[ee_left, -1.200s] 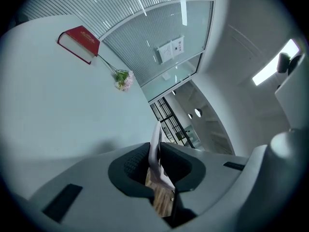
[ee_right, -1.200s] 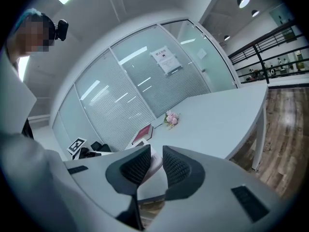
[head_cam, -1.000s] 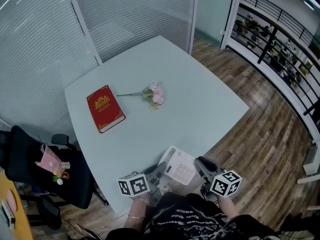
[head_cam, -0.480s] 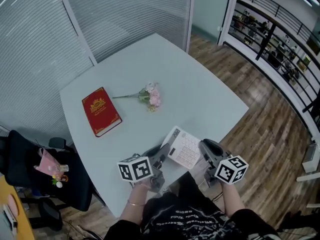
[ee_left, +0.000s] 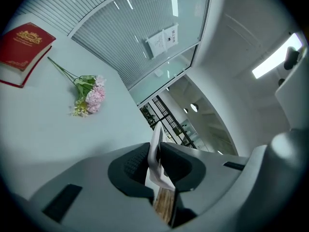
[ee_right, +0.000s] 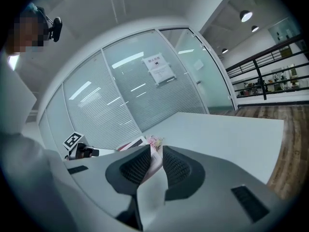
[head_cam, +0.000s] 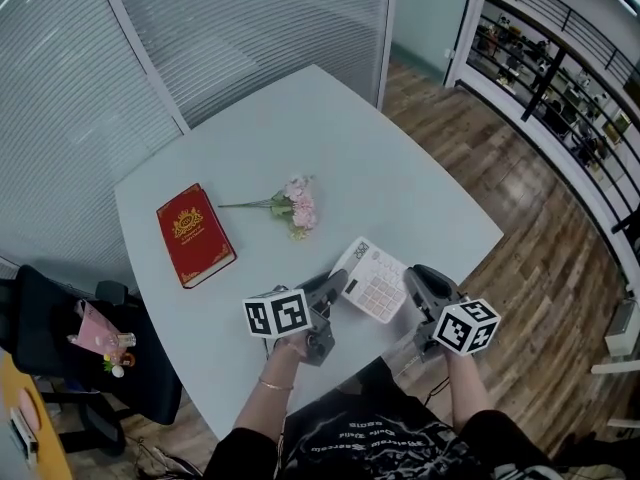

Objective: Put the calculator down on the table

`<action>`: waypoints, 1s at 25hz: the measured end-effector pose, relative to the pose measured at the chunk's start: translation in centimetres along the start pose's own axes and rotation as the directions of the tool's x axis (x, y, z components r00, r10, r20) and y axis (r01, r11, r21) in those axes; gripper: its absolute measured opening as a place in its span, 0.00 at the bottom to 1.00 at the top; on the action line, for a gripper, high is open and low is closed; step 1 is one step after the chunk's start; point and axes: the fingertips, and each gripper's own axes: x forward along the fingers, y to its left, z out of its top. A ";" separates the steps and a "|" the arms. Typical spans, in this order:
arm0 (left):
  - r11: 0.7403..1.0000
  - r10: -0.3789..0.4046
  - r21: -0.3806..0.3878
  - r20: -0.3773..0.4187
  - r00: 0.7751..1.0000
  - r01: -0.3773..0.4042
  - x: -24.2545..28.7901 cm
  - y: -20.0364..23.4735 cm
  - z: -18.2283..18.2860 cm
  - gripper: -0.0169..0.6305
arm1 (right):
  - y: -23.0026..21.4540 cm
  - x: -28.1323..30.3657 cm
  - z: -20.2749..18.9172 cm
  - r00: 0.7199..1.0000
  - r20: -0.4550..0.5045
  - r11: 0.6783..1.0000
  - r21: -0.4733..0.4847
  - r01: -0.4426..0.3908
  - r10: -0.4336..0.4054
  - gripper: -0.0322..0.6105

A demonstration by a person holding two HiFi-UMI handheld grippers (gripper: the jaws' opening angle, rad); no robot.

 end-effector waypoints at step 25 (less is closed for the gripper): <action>0.992 0.128 -0.001 -0.017 0.992 -0.128 13.8 6.8 8.1 0.14 | -13.0 12.7 4.5 0.989 -0.146 1.000 0.011 0.011 -0.009 0.18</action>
